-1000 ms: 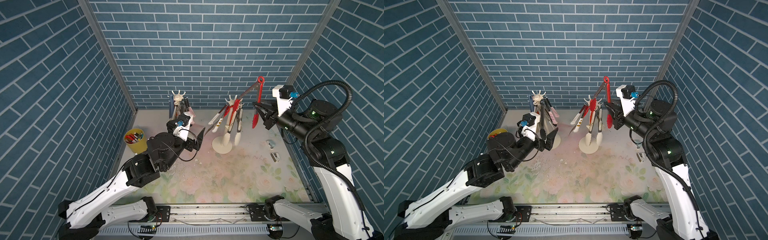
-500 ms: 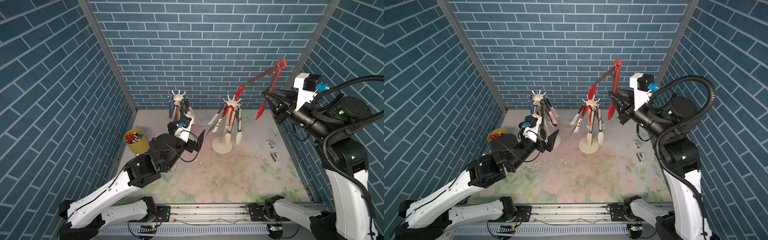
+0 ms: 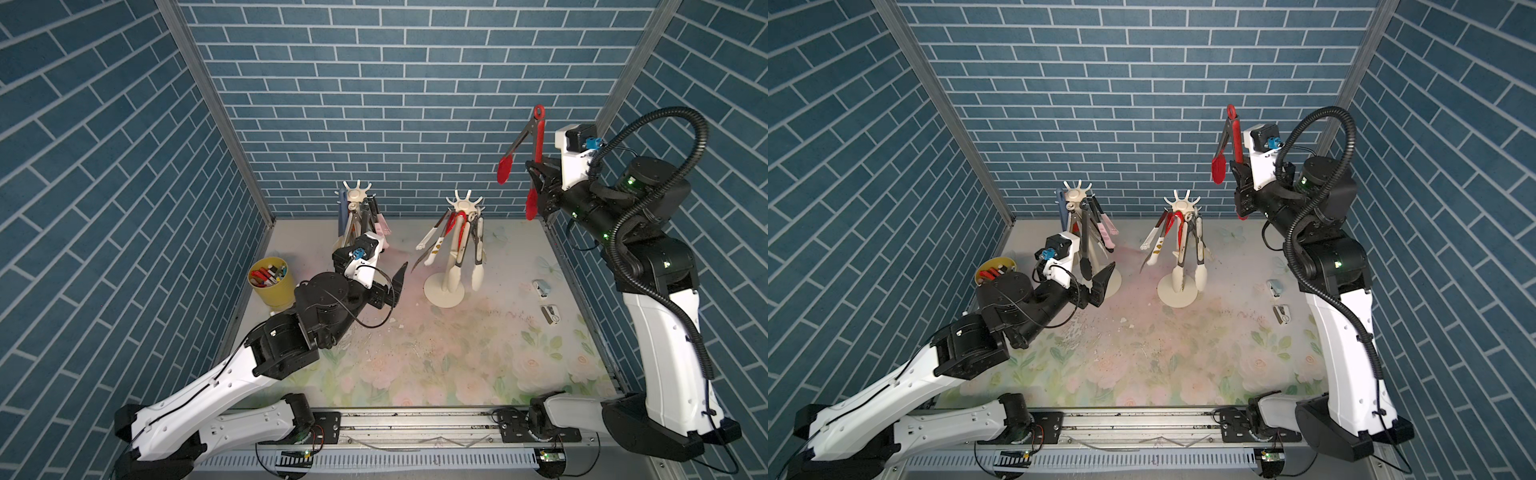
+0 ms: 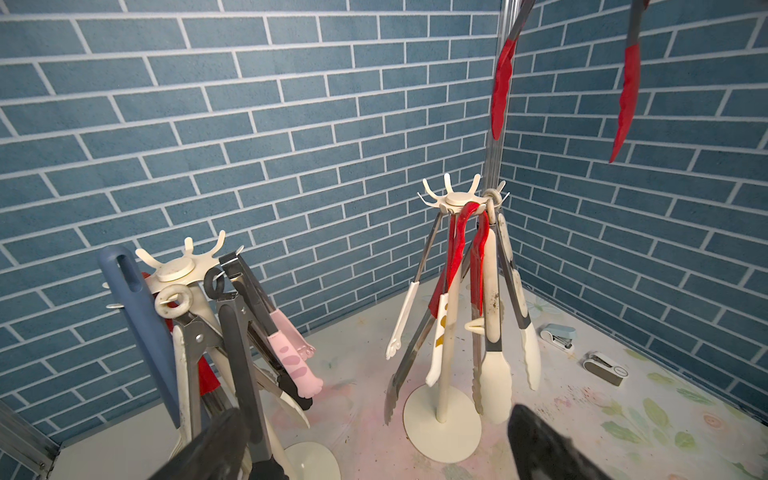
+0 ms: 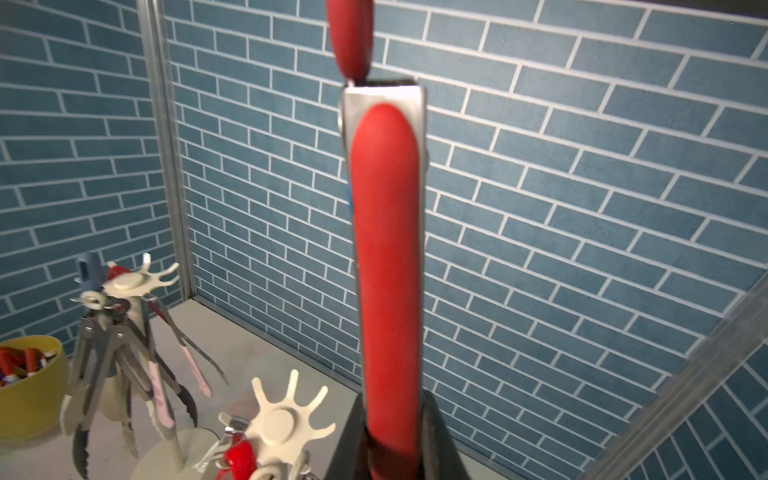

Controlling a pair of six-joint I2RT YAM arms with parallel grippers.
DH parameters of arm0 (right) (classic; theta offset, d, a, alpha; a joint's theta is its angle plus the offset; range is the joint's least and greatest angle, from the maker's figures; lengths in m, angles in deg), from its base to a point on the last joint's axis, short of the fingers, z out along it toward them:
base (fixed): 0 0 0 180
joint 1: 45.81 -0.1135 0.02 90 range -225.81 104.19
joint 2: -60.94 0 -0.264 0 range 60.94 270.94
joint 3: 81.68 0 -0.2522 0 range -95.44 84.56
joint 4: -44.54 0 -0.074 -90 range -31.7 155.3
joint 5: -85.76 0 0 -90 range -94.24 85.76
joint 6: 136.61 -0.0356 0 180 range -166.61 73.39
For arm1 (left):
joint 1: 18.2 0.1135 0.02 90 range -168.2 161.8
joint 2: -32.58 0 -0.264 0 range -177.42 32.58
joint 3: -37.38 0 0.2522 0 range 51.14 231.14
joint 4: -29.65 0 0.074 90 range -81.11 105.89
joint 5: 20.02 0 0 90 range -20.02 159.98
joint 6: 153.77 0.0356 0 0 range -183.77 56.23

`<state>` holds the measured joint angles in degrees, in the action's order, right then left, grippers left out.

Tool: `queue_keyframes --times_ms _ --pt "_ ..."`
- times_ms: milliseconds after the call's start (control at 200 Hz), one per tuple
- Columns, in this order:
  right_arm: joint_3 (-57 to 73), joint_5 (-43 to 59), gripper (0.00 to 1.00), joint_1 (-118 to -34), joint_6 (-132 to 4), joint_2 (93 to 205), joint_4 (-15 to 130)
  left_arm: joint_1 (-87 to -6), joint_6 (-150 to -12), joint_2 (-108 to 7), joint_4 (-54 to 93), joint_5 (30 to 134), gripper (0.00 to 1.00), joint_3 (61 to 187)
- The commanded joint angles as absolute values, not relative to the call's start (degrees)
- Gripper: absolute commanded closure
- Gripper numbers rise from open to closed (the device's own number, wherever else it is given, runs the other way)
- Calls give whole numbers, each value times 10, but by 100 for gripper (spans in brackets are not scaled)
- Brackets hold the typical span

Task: Hang food tongs on kitchen utensil racks
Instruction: Pick up the food tongs from the center of the board, then hang the food tongs on the rack.

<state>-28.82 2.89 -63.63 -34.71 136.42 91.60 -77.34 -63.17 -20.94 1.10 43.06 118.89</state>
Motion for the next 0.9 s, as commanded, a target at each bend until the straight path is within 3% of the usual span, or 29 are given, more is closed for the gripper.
queue_keyframes --times_ms 0,400,895 --pt "-272 13 100 -613 -309 1369 903 -774 -643 -198 4 431 1 1181" --pt "-149 24 100 -579 -282 1365 843 -774 -658 -174 -23 431 1 1168" --pt "-89 43 100 -573 -266 1355 817 -774 -674 -140 -64 425 1 1148"
